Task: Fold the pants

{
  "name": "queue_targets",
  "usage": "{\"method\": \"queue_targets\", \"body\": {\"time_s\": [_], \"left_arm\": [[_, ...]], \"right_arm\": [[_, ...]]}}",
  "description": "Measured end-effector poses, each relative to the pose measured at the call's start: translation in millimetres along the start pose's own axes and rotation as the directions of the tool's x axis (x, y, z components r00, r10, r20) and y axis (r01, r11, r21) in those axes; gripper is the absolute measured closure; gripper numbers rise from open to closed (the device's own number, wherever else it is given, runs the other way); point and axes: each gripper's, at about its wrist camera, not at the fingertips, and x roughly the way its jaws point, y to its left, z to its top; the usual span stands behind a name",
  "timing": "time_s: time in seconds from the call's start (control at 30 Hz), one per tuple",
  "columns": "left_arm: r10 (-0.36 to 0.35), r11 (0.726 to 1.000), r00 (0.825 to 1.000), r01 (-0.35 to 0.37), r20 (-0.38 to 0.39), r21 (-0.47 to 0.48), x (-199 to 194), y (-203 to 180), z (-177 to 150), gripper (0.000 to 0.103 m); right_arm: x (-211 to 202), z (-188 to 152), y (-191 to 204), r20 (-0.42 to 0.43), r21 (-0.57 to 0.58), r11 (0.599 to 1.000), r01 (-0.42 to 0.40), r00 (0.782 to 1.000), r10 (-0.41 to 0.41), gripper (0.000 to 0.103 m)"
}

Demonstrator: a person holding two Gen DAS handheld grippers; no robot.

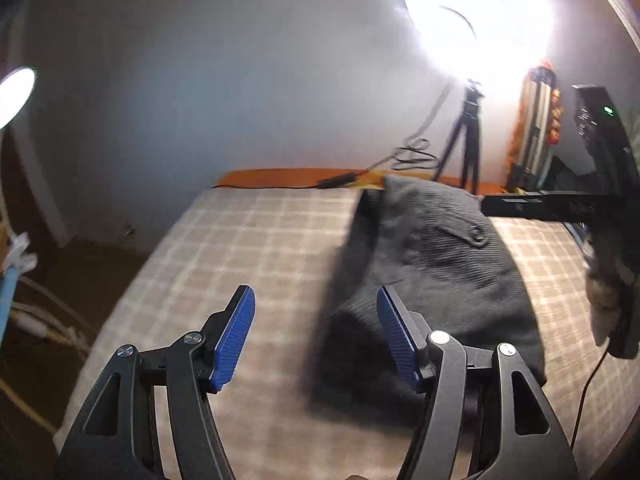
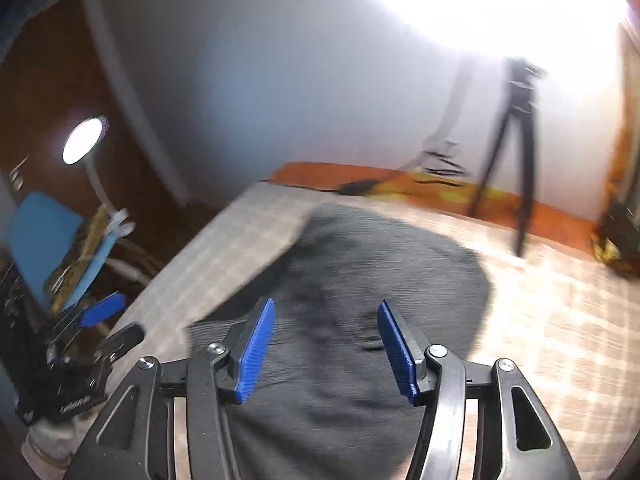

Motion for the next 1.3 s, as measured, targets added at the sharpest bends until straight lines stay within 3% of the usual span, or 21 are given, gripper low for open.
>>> {"method": "queue_targets", "body": {"time_s": [0.1, 0.2, 0.37, 0.43, 0.53, 0.7, 0.77, 0.83, 0.87, 0.97, 1.1, 1.2, 1.3], "left_arm": [[-0.035, 0.999, 0.999, 0.036, -0.036, 0.035, 22.1, -20.0, 3.6, 0.039], [-0.004, 0.999, 0.996, 0.009, -0.086, 0.051, 46.0, -25.8, -0.6, 0.039], [0.065, 0.998, 0.982, -0.061, -0.178, 0.026, 75.3, -4.2, -20.5, 0.037], [0.047, 0.998, 0.983, -0.052, -0.179, -0.022, 77.5, 7.3, -22.8, 0.026], [0.066, 0.997, 0.983, -0.07, -0.172, -0.016, 79.1, 10.0, -24.2, 0.025], [0.076, 0.997, 0.983, -0.08, -0.169, -0.014, 62.3, 13.4, -17.5, 0.026], [0.044, 0.995, 0.985, -0.057, -0.166, -0.077, 46.3, 24.1, -15.2, 0.027], [-0.005, 0.991, 0.984, -0.019, -0.176, -0.135, 35.3, 29.6, -13.9, 0.027], [-0.043, 0.986, 0.981, 0.012, -0.188, -0.166, 29.5, 32.4, -14.8, 0.027], [-0.171, 0.95, 0.959, 0.1, -0.225, -0.296, 16.8, 42.8, -22.9, 0.023], [-0.331, 0.855, 0.914, 0.184, -0.235, -0.485, 18.8, 51.3, -37.0, 0.023], [-0.388, 0.799, 0.884, 0.182, -0.261, -0.572, 28.4, 48.9, -49.9, 0.023], [-0.401, 0.78, 0.874, 0.168, -0.275, -0.603, 34.0, 41.6, -58.4, 0.023]], "right_arm": [[10.7, 5.1, -20.0, -0.009, 0.01, 1.0, 0.005, 1.0, -0.005, 0.046], [30.2, 6.1, -25.7, -0.044, 0.006, 1.0, 0.003, 0.999, -0.003, 0.046], [53.7, 8.0, -36.9, -0.08, -0.006, 0.999, 0.036, 0.996, -0.036, 0.045], [65.5, 11.1, -43.9, -0.094, 0.028, 0.999, 0.023, 0.995, -0.02, 0.045], [76.9, 10.0, -43.0, -0.105, 0.017, 0.999, 0.03, 0.994, -0.028, 0.044], [59.8, 11.3, -34.9, -0.12, -0.028, 0.997, 0.065, 0.99, -0.068, 0.043], [47.2, 11.4, -39.8, -0.104, 0.011, 0.998, 0.063, 0.993, -0.062, 0.038], [32.2, 9.3, -51.6, -0.07, 0.064, 0.997, 0.052, 0.996, -0.047, 0.022], [23.3, 6.0, -58.5, -0.057, 0.098, 0.995, 0.034, 0.998, -0.028, 0.019], [12.8, -4.5, -78.4, -0.064, 0.184, 0.983, -0.014, 0.998, 0.026, 0.019], [10.8, -18.9, -98.7, -0.077, 0.272, 0.961, -0.049, 0.994, 0.072, 0.018], [16.8, -26.3, -106.7, -0.084, 0.326, 0.942, -0.081, 0.99, 0.114, 0.018], [17.4, -32.0, -108.0, -0.087, 0.34, 0.935, -0.097, 0.987, 0.134, 0.018]]}}
